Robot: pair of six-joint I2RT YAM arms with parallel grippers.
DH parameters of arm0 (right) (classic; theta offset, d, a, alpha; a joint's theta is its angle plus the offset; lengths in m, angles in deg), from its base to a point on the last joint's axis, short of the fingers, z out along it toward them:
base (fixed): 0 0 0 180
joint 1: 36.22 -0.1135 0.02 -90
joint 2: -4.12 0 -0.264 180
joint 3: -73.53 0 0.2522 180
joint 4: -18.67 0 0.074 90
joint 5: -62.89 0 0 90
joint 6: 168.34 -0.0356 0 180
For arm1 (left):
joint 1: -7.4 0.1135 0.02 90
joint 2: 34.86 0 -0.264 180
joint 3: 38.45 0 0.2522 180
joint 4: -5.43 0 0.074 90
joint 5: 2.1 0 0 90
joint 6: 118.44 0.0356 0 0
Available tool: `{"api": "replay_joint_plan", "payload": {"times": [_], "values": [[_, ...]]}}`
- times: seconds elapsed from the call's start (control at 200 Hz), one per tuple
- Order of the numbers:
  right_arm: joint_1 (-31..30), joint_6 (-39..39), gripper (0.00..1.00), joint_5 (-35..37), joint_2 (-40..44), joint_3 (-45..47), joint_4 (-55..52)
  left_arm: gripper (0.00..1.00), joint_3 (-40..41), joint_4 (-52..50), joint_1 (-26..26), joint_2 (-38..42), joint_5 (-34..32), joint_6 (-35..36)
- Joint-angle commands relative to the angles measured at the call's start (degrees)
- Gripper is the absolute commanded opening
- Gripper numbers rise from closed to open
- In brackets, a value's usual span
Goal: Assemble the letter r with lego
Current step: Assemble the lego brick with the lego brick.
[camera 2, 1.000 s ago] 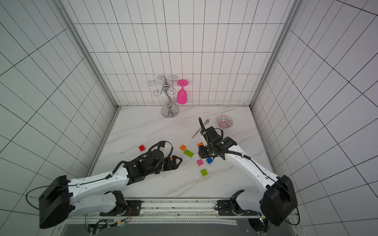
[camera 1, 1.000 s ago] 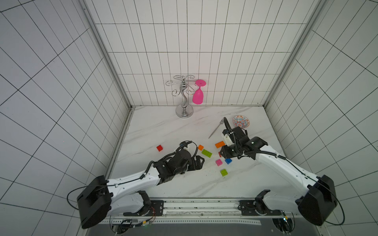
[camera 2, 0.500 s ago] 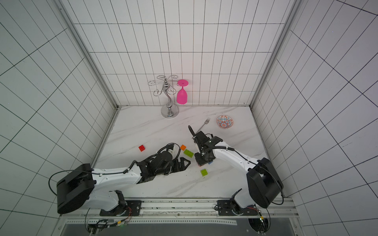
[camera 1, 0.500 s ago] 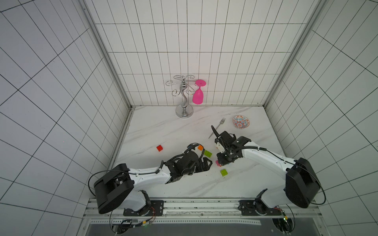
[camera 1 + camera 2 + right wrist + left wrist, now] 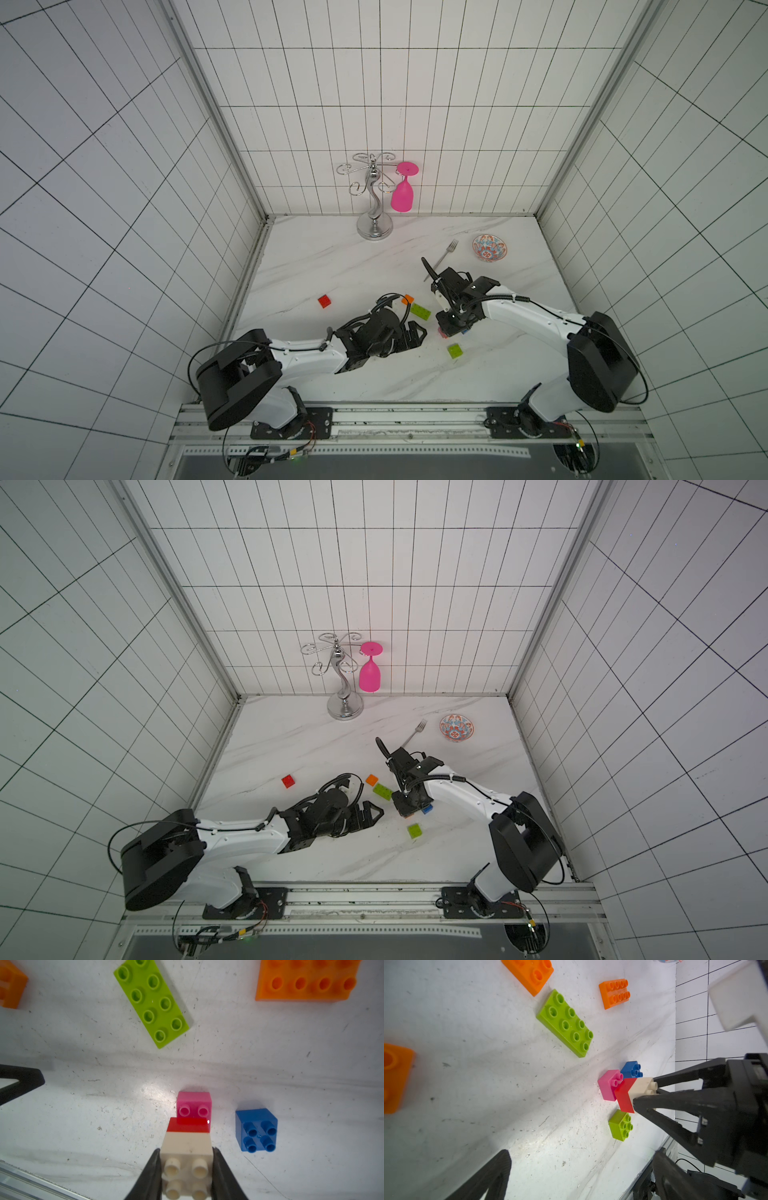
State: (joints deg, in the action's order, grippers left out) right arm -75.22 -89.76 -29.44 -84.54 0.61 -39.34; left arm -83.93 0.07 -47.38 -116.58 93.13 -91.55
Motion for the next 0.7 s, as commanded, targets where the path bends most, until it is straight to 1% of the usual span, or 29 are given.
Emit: {"api": "replay_joint_plan", "payload": {"times": [0.0,0.695], "values": [[0.42,1.13,0.0,-0.31,-1.29,-2.45,-0.23,0.98,0.44,2.42,0.2,0.24,0.23,-0.92],[1.56,0.44,0.0,-0.22,-3.58,-2.02,-0.29,0.97,1.21,3.61,0.29,0.33,0.65,-0.82]]}}
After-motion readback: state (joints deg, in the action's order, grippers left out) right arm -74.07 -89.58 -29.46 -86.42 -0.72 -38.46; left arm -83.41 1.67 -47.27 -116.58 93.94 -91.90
